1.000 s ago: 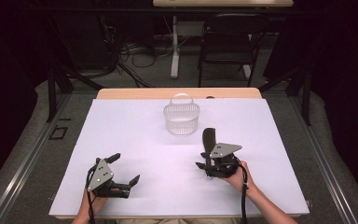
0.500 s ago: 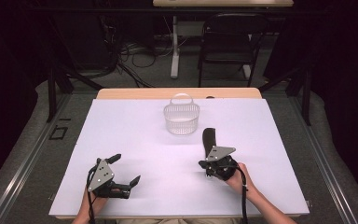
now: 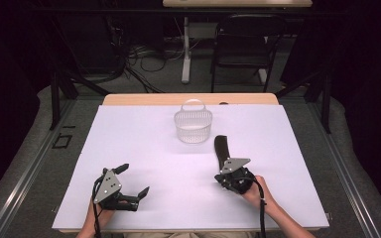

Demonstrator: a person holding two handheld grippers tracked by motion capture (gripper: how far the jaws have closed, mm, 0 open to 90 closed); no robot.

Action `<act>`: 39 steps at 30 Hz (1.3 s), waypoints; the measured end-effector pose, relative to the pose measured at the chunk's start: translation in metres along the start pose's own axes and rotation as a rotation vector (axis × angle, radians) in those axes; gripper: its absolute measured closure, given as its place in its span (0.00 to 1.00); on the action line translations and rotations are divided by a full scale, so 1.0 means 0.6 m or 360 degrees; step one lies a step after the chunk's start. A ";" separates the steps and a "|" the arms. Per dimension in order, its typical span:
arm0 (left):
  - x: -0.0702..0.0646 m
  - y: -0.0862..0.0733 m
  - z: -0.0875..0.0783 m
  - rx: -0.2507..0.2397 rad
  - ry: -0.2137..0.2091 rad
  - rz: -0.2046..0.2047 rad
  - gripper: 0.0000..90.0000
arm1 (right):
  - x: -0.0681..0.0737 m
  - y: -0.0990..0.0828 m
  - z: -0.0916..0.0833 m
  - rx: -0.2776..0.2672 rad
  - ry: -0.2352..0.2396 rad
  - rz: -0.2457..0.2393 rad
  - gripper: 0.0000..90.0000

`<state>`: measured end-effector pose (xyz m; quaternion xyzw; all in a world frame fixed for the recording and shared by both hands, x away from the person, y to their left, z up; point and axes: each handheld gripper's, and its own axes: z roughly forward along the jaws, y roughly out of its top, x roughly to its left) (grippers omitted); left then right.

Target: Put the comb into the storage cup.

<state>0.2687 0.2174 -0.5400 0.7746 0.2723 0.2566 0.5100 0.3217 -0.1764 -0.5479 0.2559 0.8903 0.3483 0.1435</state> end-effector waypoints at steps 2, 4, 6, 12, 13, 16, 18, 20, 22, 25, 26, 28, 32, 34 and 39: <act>0.000 0.000 0.000 0.0002 -0.0003 0.0003 0.00 | -0.002 -0.002 -0.003 0.0013 0.0000 0.0006 1.00; 0.001 0.000 0.000 0.0002 -0.0002 -0.0005 0.00 | -0.004 -0.004 -0.004 0.0014 -0.0005 0.0009 1.00; 0.001 0.000 0.000 0.0003 -0.0003 -0.0005 0.00 | -0.006 -0.005 -0.005 0.0032 -0.0009 0.0018 1.00; 0.002 -0.001 -0.001 0.0002 -0.0002 -0.0013 0.00 | -0.010 -0.011 -0.008 0.0062 -0.0018 0.0047 1.00; 0.002 -0.001 -0.001 0.0001 -0.0003 -0.0013 0.00 | -0.010 -0.011 -0.008 0.0062 -0.0018 0.0047 1.00; 0.002 -0.001 -0.001 0.0001 -0.0003 -0.0010 0.00 | -0.012 -0.012 -0.009 0.0065 -0.0026 0.0045 1.00; 0.002 -0.001 -0.001 0.0003 -0.0001 -0.0008 0.00 | -0.012 -0.012 -0.010 0.0071 -0.0027 0.0043 1.00; 0.003 -0.001 -0.001 -0.0005 -0.0001 -0.0012 0.00 | -0.012 -0.012 -0.012 0.0089 -0.0039 0.0034 1.00; 0.003 -0.001 -0.002 -0.0002 0.0000 -0.0016 0.00 | -0.014 -0.014 -0.016 0.0102 -0.0039 0.0045 1.00; 0.003 -0.001 -0.001 -0.0002 -0.0002 -0.0015 0.00 | -0.016 -0.014 -0.018 0.0112 -0.0041 0.0061 1.00; 0.003 -0.001 -0.001 -0.0002 -0.0001 -0.0015 0.00 | -0.017 -0.015 -0.019 0.0115 -0.0047 0.0060 1.00; 0.003 -0.001 -0.001 0.0001 -0.0006 -0.0016 0.00 | -0.019 -0.016 -0.022 0.0128 -0.0053 0.0073 1.00; 0.003 -0.001 -0.001 -0.0004 -0.0004 -0.0019 0.00 | -0.025 -0.019 -0.027 0.0141 -0.0071 0.0111 1.00; 0.003 -0.001 -0.001 -0.0002 -0.0007 -0.0020 0.00 | -0.029 -0.020 -0.031 0.0149 -0.0077 0.0122 1.00; 0.002 -0.001 0.001 -0.0002 -0.0009 -0.0021 0.00 | -0.038 -0.024 -0.039 0.0157 -0.0090 0.0160 1.00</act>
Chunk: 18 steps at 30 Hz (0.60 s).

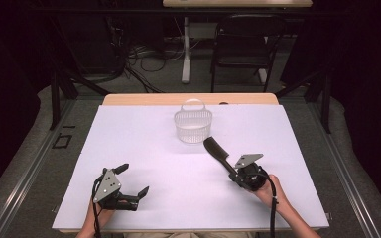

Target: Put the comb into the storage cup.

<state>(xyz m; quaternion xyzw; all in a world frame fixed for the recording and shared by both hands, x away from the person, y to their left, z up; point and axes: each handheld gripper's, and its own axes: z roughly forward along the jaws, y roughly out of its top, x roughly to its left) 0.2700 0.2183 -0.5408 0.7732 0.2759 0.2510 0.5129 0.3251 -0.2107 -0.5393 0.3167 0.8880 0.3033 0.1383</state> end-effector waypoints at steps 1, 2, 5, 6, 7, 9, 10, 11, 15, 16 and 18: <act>0.000 0.000 0.000 0.0001 -0.0002 0.0005 0.00 | -0.001 -0.001 0.000 0.0003 0.0000 0.0004 1.00; 0.000 0.000 0.000 -0.0002 -0.0001 0.0001 0.00 | -0.002 -0.001 -0.001 0.0013 -0.0002 0.0005 1.00; 0.001 0.000 -0.001 0.0000 0.0000 0.0003 0.00 | -0.006 -0.002 -0.002 0.0014 -0.0028 0.0016 1.00; 0.001 0.000 -0.002 -0.0001 0.0003 0.0006 0.00 | -0.007 -0.003 -0.003 0.0014 -0.0040 0.0019 1.00; 0.001 0.000 -0.002 -0.0002 0.0006 0.0003 0.00 | -0.010 -0.003 -0.006 0.0020 -0.0046 0.0021 1.00; 0.001 0.000 -0.002 -0.0001 0.0006 -0.0001 0.00 | -0.013 -0.005 -0.009 0.0019 -0.0060 0.0023 1.00; 0.001 0.000 -0.001 0.0001 0.0005 -0.0002 0.00 | -0.016 -0.006 -0.011 0.0017 -0.0062 0.0024 1.00; 0.001 0.000 -0.001 0.0002 0.0005 0.0003 0.00 | -0.018 -0.007 -0.012 0.0024 -0.0071 0.0035 1.00; 0.000 0.001 -0.002 -0.0003 0.0004 0.0009 0.00 | -0.026 -0.011 -0.010 0.0041 -0.0077 0.0041 1.00; 0.000 0.001 -0.002 -0.0001 0.0005 0.0008 0.00 | -0.027 -0.012 -0.010 0.0033 -0.0085 0.0045 1.00; 0.001 0.000 -0.002 0.0000 0.0008 0.0005 0.00 | -0.029 -0.012 -0.011 0.0042 -0.0095 0.0042 1.00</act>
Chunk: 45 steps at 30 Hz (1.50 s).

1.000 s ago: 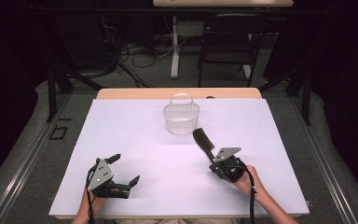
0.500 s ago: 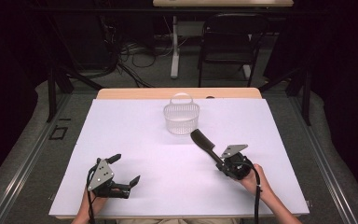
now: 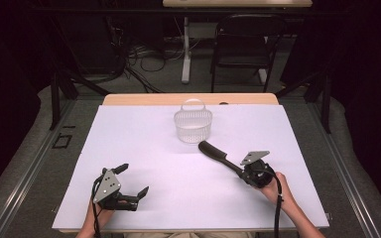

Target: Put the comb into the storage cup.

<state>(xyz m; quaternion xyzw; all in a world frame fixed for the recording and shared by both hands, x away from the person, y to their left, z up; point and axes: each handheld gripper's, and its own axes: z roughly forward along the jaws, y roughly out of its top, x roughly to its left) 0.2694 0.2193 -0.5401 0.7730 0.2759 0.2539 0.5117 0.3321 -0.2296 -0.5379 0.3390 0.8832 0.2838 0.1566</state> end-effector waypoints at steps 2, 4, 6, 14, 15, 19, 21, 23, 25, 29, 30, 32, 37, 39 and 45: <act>0.000 0.000 0.000 -0.0001 0.0000 -0.0001 0.00 | -0.002 -0.001 0.001 -0.0002 -0.0006 0.0003 1.00; 0.000 0.000 0.000 0.0000 -0.0002 0.0004 0.00 | -0.004 -0.002 0.002 0.0012 -0.0012 0.0000 1.00; 0.000 0.000 -0.001 -0.0004 -0.0002 0.0004 0.00 | -0.006 -0.003 0.004 0.0019 -0.0026 -0.0007 1.00; 0.000 0.000 0.000 0.0000 -0.0005 0.0008 0.00 | -0.015 -0.004 0.004 0.0024 -0.0044 -0.0013 1.00; 0.000 0.000 0.000 0.0000 -0.0007 0.0010 0.00 | -0.014 -0.004 0.003 0.0014 -0.0045 -0.0019 1.00; 0.000 0.000 0.000 -0.0002 -0.0002 0.0003 0.00 | -0.011 -0.005 -0.001 0.0010 0.0000 -0.0035 0.94; 0.000 0.000 0.000 -0.0001 -0.0004 0.0005 0.00 | -0.010 -0.004 -0.004 0.0009 0.0022 -0.0056 0.89; 0.001 0.000 0.000 0.0001 -0.0003 0.0006 0.00 | -0.007 -0.002 -0.006 -0.0008 0.0038 -0.0068 0.83; 0.001 0.000 0.001 0.0003 -0.0002 0.0004 0.00 | -0.006 0.000 -0.008 -0.0015 0.0053 -0.0083 0.75; 0.000 0.000 0.000 0.0002 -0.0005 0.0014 0.00 | -0.003 0.002 -0.010 -0.0027 0.0080 -0.0094 0.62; 0.000 0.000 0.000 0.0001 -0.0003 0.0010 0.00 | -0.002 0.003 -0.010 -0.0030 0.0080 -0.0106 0.59; 0.001 0.000 0.000 0.0005 0.0002 0.0003 0.00 | -0.001 0.004 -0.010 -0.0035 0.0082 -0.0106 0.53; 0.000 0.000 0.000 0.0007 -0.0001 0.0007 0.00 | -0.001 0.006 -0.013 -0.0038 0.0081 -0.0128 0.47; 0.000 0.000 0.000 0.0007 -0.0003 0.0007 0.00 | -0.002 0.006 -0.013 -0.0048 0.0083 -0.0126 0.43; 0.000 -0.001 0.003 0.0015 -0.0007 0.0004 0.00 | -0.003 0.009 -0.016 -0.0060 0.0075 -0.0126 0.29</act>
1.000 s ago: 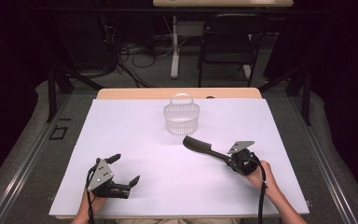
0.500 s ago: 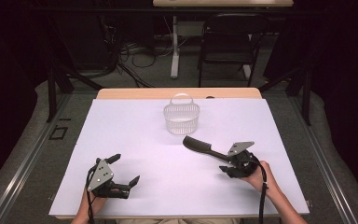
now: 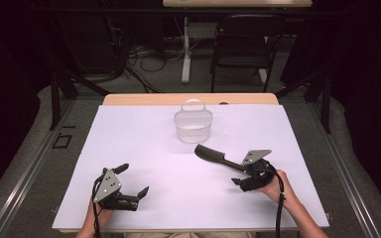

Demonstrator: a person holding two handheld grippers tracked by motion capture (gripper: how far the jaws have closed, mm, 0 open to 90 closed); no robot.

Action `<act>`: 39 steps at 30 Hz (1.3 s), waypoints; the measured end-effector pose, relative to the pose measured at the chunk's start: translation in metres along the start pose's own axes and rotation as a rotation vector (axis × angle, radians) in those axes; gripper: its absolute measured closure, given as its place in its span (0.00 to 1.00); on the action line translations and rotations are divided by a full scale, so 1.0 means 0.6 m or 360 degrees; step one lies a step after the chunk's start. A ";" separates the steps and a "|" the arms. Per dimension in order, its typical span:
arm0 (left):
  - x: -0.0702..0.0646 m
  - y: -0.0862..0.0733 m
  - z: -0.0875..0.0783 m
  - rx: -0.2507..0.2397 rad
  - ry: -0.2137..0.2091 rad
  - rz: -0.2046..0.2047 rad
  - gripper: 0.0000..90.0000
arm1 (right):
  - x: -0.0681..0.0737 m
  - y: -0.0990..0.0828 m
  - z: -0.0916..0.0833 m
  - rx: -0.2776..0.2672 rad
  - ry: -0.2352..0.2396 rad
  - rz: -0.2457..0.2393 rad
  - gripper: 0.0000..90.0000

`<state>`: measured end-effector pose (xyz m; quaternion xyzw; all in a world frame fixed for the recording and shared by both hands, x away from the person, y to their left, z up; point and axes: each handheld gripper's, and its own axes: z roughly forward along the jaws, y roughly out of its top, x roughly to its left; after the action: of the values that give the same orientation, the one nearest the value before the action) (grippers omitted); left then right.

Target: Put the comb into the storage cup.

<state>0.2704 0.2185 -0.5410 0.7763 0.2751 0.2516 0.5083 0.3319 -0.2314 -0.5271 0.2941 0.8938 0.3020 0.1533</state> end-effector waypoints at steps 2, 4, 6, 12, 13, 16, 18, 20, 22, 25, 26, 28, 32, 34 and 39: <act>0.000 0.000 0.001 -0.0003 -0.0001 -0.0003 0.00 | -0.001 0.001 0.000 -0.0017 0.0000 -0.0002 0.25; 0.000 0.000 0.001 -0.0003 -0.0004 -0.0004 0.00 | -0.004 0.003 -0.001 -0.0016 0.0002 0.0000 0.21; 0.000 0.000 0.002 -0.0003 -0.0006 -0.0006 0.00 | -0.006 0.005 -0.002 -0.0019 0.0011 0.0003 0.18; -0.001 0.000 0.002 0.0004 -0.0004 0.0000 0.00 | -0.007 0.008 -0.003 -0.0033 0.0013 0.0001 0.14; 0.000 0.000 0.002 0.0003 -0.0001 0.0002 0.00 | -0.008 0.009 -0.003 -0.0039 0.0015 -0.0009 0.14; 0.001 0.000 0.003 0.0001 -0.0004 -0.0013 0.00 | -0.010 0.011 -0.003 -0.0047 0.0013 0.0000 0.11; 0.000 0.000 0.002 0.0003 -0.0003 -0.0004 0.00 | -0.010 0.012 -0.002 -0.0053 0.0007 -0.0004 0.10; 0.000 0.000 0.003 0.0004 -0.0002 -0.0003 0.00 | -0.010 0.014 -0.003 -0.0053 0.0002 -0.0002 0.09; -0.001 0.000 0.003 0.0006 -0.0006 0.0002 0.00 | -0.010 0.015 -0.004 -0.0055 0.0000 0.0000 0.08; -0.001 0.000 0.003 0.0003 -0.0004 -0.0001 0.00 | -0.010 0.017 -0.004 -0.0051 -0.0018 -0.0011 0.06; -0.001 0.000 0.003 0.0006 -0.0004 0.0002 0.00 | -0.009 0.018 -0.003 -0.0040 -0.0024 -0.0019 0.05; -0.002 0.001 0.002 0.0005 -0.0003 0.0004 0.00 | -0.008 0.020 -0.001 -0.0021 -0.0011 -0.0025 0.04; 0.000 0.000 0.002 0.0008 -0.0001 -0.0002 0.00 | -0.007 0.026 0.000 -0.0031 -0.0010 -0.0031 0.03; -0.001 0.000 0.002 0.0009 -0.0006 0.0001 0.00 | -0.007 0.030 -0.001 -0.0028 -0.0012 -0.0040 0.03; -0.002 0.001 0.003 0.0010 -0.0008 0.0006 0.00 | -0.005 0.038 0.000 -0.0018 -0.0018 -0.0063 0.03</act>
<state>0.2709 0.2164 -0.5414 0.7791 0.2731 0.2496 0.5061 0.3445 -0.2185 -0.5124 0.2772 0.8968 0.3021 0.1660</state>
